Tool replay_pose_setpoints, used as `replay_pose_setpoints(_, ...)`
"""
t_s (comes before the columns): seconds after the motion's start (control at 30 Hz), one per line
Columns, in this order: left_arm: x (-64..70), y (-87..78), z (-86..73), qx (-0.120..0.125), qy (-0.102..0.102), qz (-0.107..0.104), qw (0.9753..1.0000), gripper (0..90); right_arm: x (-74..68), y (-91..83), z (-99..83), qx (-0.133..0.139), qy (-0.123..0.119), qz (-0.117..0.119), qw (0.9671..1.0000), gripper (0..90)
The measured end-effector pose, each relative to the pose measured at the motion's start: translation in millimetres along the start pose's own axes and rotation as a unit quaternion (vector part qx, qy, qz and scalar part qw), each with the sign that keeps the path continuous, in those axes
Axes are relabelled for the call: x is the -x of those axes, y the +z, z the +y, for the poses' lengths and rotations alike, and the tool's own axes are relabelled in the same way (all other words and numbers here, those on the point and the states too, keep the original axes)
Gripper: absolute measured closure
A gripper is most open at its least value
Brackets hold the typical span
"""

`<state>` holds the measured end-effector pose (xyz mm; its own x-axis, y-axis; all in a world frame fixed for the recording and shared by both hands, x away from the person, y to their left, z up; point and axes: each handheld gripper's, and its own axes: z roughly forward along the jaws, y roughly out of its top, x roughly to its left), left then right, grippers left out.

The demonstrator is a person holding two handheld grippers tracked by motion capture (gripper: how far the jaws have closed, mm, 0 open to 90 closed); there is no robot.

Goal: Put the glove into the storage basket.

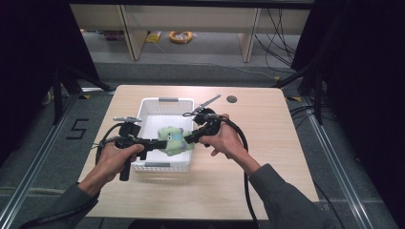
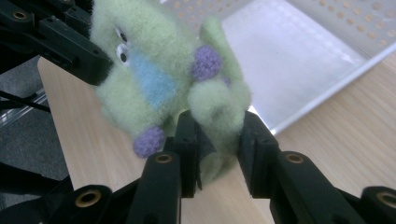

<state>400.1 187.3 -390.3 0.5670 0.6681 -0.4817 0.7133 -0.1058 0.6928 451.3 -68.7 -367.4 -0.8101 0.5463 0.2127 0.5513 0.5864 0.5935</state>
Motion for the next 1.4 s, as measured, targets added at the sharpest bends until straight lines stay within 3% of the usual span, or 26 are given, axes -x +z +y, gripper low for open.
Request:
replay_pose_setpoints(0.1, -11.5, -1.4, -0.2, -0.005, -0.009, 0.008, 0.9999, 77.4, 1.4, 10.9, 4.9, -0.004, 0.009, 0.003, 0.9999, 71.6)
replay_pose_setpoints(0.2, -23.4, -0.5, -0.5, -0.009, -0.020, 0.018, 0.9996, 77.4, 7.3, 26.0, 10.4, -0.002, -0.003, 0.007, 1.0000, 71.5)
replay_pose_setpoints(0.27, -32.1, 1.7, -0.8, -0.011, -0.025, 0.024, 0.9993, 77.4, 7.1, 33.7, 12.7, -0.010, 0.019, 0.010, 0.9997, 71.5)
replay_pose_setpoints(0.5, -51.7, 9.6, -0.2, -0.035, -0.040, 0.028, 0.9982, 77.2, 16.1, 59.0, 17.3, -0.027, 0.036, 0.009, 0.9989, 71.5)
replay_pose_setpoints(0.9, -64.0, 27.9, -1.5, -0.058, -0.042, 0.066, 0.9952, 77.5, 23.8, 82.9, 20.8, -0.056, 0.049, -0.011, 0.9971, 71.3)
replay_pose_setpoints(1.0, -67.0, 30.7, -0.9, -0.072, -0.041, 0.068, 0.9943, 77.9, 23.5, 89.1, 21.3, -0.068, 0.050, -0.015, 0.9963, 71.1)
replay_pose_setpoints(1.07, -67.2, 33.2, -1.4, -0.077, -0.043, 0.075, 0.9933, 77.9, 24.3, 92.3, 21.6, -0.071, 0.039, -0.021, 0.9965, 71.0)
replay_pose_setpoints(1.4, -72.3, 41.2, -4.7, -0.110, -0.043, 0.086, 0.9892, 76.6, 20.5, 107.1, 19.0, -0.095, 0.048, -0.033, 0.9937, 70.7)
